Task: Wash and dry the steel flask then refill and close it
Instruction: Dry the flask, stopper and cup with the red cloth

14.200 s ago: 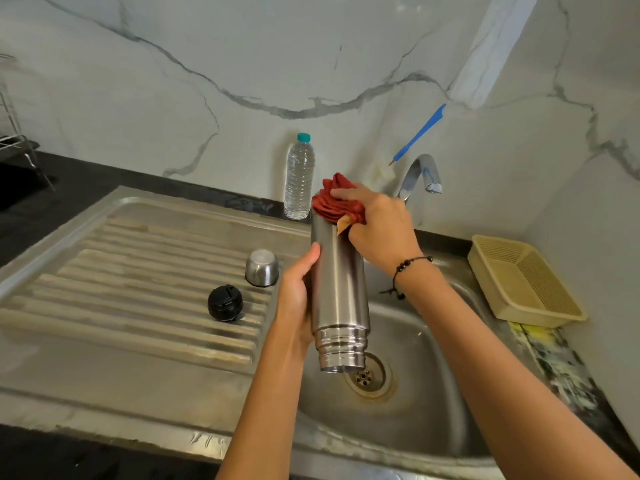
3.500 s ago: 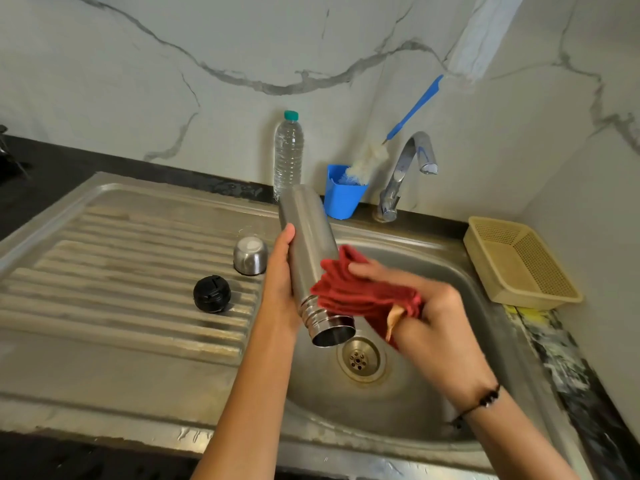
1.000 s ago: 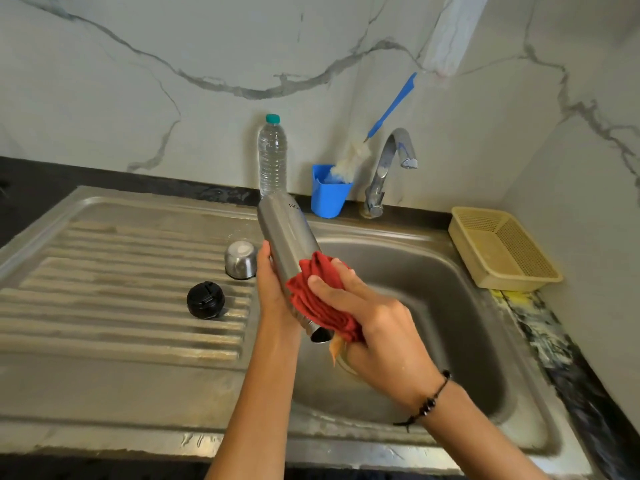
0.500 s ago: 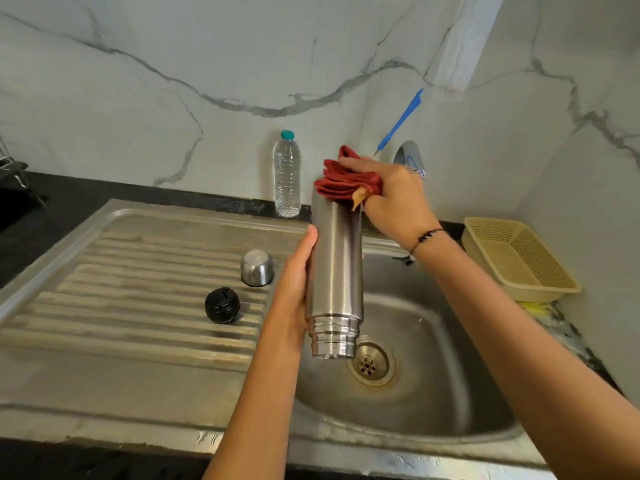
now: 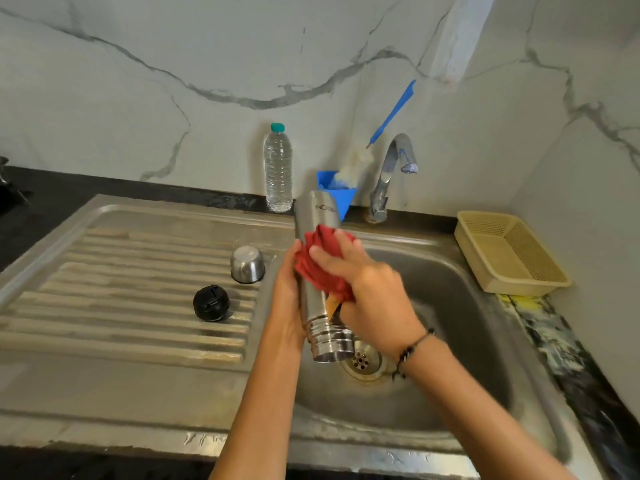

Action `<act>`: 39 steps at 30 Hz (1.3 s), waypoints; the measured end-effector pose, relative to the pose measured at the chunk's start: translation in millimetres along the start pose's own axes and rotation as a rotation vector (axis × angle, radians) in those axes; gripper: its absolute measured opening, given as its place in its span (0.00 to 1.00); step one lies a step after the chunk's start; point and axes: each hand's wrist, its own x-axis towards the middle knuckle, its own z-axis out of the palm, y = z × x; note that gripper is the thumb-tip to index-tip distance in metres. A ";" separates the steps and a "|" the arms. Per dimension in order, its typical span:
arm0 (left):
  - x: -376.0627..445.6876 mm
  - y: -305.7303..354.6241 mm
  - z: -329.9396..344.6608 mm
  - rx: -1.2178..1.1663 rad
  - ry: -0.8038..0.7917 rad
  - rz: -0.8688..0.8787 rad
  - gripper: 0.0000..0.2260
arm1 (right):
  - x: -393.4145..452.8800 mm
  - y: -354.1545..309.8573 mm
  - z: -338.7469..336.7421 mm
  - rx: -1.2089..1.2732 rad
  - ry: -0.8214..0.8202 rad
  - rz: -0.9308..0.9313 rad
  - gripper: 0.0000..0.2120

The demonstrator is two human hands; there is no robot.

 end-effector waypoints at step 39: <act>-9.2 27.2 18.4 0.424 -0.145 0.237 0.30 | 67.9 29.6 -43.5 0.653 0.233 -0.210 0.27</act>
